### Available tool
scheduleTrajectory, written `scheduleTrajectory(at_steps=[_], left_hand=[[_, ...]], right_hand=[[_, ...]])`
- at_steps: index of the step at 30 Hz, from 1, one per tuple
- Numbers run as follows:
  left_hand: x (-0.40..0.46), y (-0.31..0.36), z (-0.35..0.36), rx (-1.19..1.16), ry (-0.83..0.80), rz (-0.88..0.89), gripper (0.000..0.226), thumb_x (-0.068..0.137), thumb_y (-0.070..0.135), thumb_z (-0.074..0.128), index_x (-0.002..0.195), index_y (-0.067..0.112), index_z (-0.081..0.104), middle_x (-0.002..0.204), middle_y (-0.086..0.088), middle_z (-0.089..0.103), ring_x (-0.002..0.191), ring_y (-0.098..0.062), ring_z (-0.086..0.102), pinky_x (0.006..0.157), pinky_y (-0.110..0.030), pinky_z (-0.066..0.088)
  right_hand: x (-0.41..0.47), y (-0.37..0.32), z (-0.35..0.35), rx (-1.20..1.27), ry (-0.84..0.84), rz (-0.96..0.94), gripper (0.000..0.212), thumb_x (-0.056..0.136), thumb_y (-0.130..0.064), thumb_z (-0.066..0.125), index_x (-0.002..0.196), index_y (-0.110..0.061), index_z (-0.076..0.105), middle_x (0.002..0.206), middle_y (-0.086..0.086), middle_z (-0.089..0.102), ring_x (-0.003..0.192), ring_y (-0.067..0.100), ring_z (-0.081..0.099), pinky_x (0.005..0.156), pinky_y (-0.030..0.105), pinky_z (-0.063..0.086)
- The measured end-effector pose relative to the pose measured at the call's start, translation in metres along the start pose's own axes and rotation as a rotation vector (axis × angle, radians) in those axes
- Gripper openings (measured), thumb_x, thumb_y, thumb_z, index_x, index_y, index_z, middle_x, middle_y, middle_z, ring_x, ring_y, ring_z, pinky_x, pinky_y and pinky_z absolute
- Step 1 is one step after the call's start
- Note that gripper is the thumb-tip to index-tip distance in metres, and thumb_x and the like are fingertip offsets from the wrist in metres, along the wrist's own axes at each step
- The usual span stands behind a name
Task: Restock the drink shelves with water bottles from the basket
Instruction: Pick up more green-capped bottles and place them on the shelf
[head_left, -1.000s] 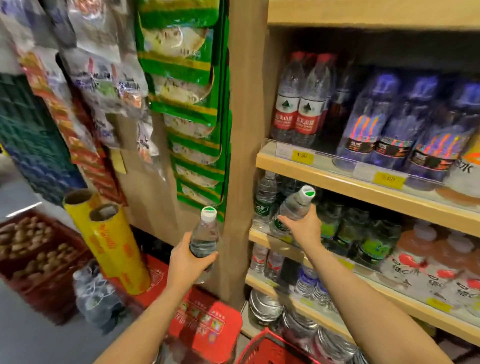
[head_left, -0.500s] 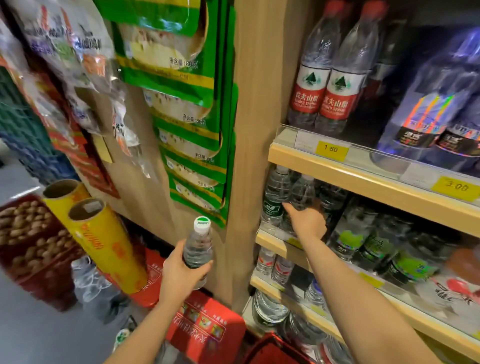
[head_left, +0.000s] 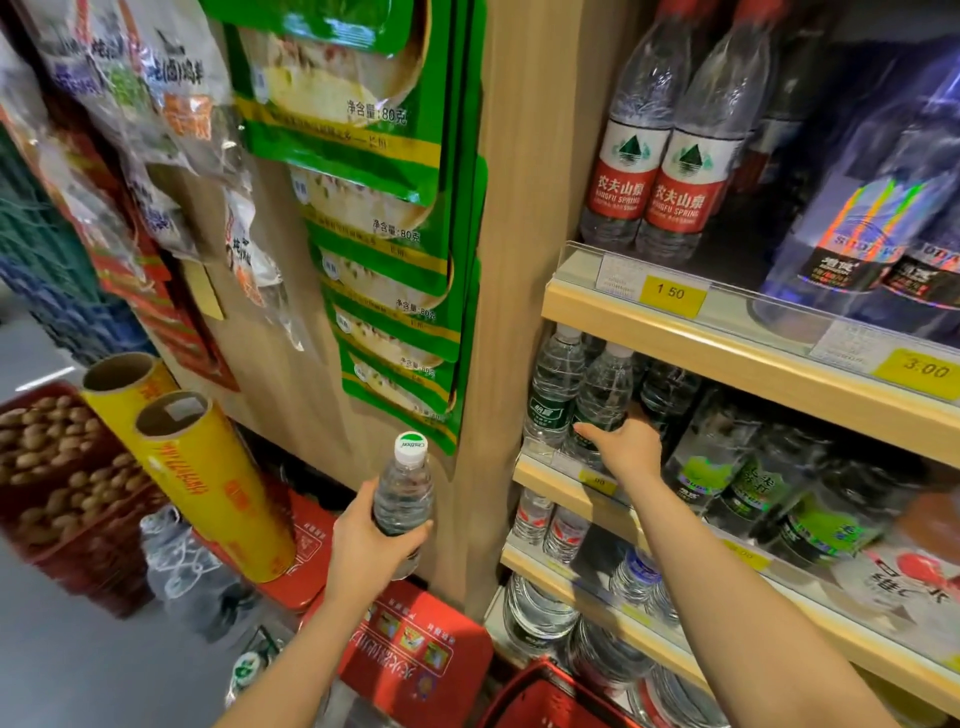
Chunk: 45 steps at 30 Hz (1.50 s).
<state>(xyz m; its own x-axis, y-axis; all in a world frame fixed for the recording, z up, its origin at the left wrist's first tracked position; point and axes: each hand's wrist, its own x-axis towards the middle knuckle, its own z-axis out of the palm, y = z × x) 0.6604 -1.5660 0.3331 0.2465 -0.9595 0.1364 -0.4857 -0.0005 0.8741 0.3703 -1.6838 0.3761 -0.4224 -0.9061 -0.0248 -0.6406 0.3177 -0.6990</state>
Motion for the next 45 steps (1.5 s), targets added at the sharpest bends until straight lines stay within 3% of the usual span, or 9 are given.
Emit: scheduleTrajectory(at_steps=[5,8,10,15,19,29,33,38,45], left_hand=[[-0.008,0.004,0.001,-0.013,-0.025,-0.007,0.054,0.061,0.021,0.084,0.105,0.031,0.056,0.090,0.017,0.065,0.086,0.004,0.062,0.072,-0.012,0.045],[-0.018,0.012,-0.002,-0.009,-0.061,0.014,0.054,0.059,0.021,0.084,0.105,0.031,0.056,0.089,0.016,0.066,0.087,0.008,0.061,0.072,-0.015,0.046],[-0.025,0.019,-0.001,-0.003,-0.103,0.020,0.051,0.058,0.024,0.083,0.101,0.032,0.057,0.088,0.016,0.067,0.085,0.007,0.061,0.071,-0.019,0.047],[-0.040,0.057,0.017,-0.052,-0.213,0.086,0.043,0.060,0.022,0.080,0.096,0.030,0.059,0.084,0.012,0.067,0.080,0.002,0.062,0.063,-0.012,0.045],[-0.048,0.092,0.039,-0.102,-0.279,0.169,0.046,0.060,0.012,0.078,0.091,0.034,0.053,0.079,0.013,0.064,0.074,-0.002,0.060,0.058,-0.003,0.040],[-0.046,0.123,0.057,-0.098,-0.587,0.237,0.065,0.057,0.033,0.087,0.113,0.024,0.054,0.097,0.019,0.061,0.092,-0.003,0.059,0.079,-0.006,0.044],[-0.040,0.113,0.058,-0.008,-0.900,0.206,0.090,0.045,0.050,0.083,0.123,0.018,0.054,0.116,0.008,0.064,0.108,-0.010,0.061,0.100,-0.037,0.047],[-0.051,0.123,0.073,-0.015,-0.744,0.227,0.065,0.059,0.025,0.086,0.117,0.014,0.059,0.103,0.009,0.067,0.094,-0.004,0.060,0.078,-0.007,0.045],[-0.052,0.128,0.096,-0.052,-0.584,0.283,0.055,0.062,0.020,0.081,0.112,0.023,0.059,0.096,0.011,0.066,0.093,-0.007,0.062,0.077,-0.021,0.047]], right_hand=[[-0.013,-0.007,-0.012,0.060,-0.086,0.053,0.048,0.067,-0.046,0.078,0.062,-0.014,0.041,0.061,0.003,0.047,0.058,0.018,0.047,0.047,0.027,0.034],[-0.043,-0.009,-0.033,0.120,-0.139,0.072,0.082,0.070,-0.045,0.076,0.130,-0.002,0.042,0.128,0.017,0.053,0.117,0.030,0.052,0.090,0.039,0.047],[-0.077,-0.009,-0.048,0.222,-0.158,-0.009,0.089,0.071,-0.047,0.074,0.141,-0.010,0.034,0.144,0.009,0.042,0.131,0.026,0.041,0.104,0.038,0.038],[-0.148,-0.026,-0.059,0.341,-0.531,-0.185,0.079,0.061,-0.053,0.076,0.129,-0.022,0.050,0.130,-0.004,0.054,0.116,0.013,0.052,0.086,0.020,0.045],[-0.169,-0.044,-0.056,0.371,-0.374,-0.248,0.048,0.073,-0.034,0.076,0.115,-0.020,0.056,0.105,-0.010,0.060,0.091,0.008,0.059,0.060,0.009,0.045],[-0.162,-0.032,-0.125,0.243,-0.142,-0.268,0.025,0.089,-0.038,0.055,0.101,-0.017,0.062,0.097,0.007,0.067,0.090,0.025,0.064,0.079,0.047,0.056],[-0.163,-0.027,-0.148,0.278,-0.183,-0.234,0.024,0.091,-0.036,0.054,0.096,-0.014,0.061,0.090,0.002,0.066,0.082,0.020,0.062,0.074,0.043,0.055],[-0.170,-0.019,-0.152,0.421,-0.201,-0.190,0.014,0.094,-0.031,0.050,0.105,-0.027,0.057,0.113,0.003,0.063,0.100,0.016,0.058,0.088,0.036,0.050],[-0.176,-0.008,-0.117,0.425,-0.063,-0.093,0.073,0.068,-0.025,0.081,0.124,-0.029,0.034,0.103,-0.019,0.051,0.094,0.004,0.052,0.077,0.021,0.042]])
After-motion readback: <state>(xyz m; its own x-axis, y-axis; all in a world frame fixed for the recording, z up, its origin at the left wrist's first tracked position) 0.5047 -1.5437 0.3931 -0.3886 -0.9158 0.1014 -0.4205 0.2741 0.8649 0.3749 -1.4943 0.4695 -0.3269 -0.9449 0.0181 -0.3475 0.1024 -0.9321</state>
